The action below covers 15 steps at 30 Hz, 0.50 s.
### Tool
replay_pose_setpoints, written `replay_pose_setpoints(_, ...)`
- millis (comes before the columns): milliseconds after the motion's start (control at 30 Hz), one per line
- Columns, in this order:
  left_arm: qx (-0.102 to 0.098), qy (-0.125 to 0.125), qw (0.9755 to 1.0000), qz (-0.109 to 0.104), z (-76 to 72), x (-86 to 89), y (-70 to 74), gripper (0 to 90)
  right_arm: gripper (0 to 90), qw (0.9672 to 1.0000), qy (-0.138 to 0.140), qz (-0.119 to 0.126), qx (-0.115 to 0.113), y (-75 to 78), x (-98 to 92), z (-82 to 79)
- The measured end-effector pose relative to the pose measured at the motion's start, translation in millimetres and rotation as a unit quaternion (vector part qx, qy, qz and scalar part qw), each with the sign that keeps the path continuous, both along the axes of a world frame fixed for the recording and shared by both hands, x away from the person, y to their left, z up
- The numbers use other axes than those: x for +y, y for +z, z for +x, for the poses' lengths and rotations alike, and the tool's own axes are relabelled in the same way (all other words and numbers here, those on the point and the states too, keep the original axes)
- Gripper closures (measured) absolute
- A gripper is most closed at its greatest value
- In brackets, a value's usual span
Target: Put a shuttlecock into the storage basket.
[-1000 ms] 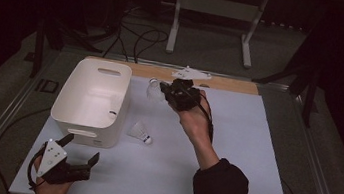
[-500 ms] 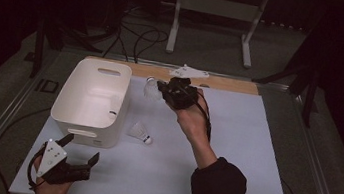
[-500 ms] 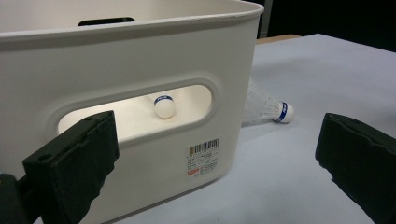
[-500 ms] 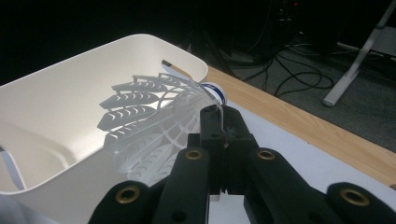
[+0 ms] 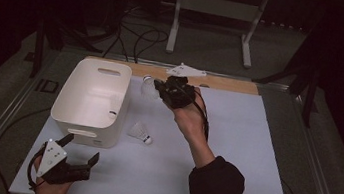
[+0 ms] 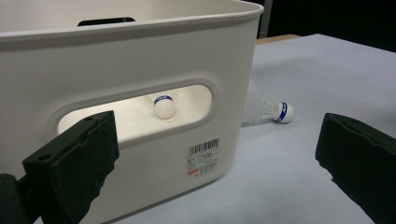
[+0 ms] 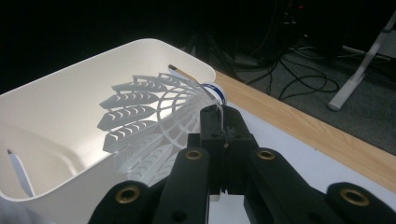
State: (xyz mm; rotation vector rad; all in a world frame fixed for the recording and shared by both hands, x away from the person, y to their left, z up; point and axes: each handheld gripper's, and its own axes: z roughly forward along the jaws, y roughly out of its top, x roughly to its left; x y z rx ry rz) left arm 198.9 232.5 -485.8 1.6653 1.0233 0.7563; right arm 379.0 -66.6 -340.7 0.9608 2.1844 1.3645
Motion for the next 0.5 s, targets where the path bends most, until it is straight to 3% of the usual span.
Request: replay_pose_setpoints(500, 0.000, 0.000, 1.0000, -0.001, 0.1, -0.1, -0.1, 0.2, 89.4, 1.0000, 0.007, 0.002, -0.003, 2.2, 7.1, 0.7)
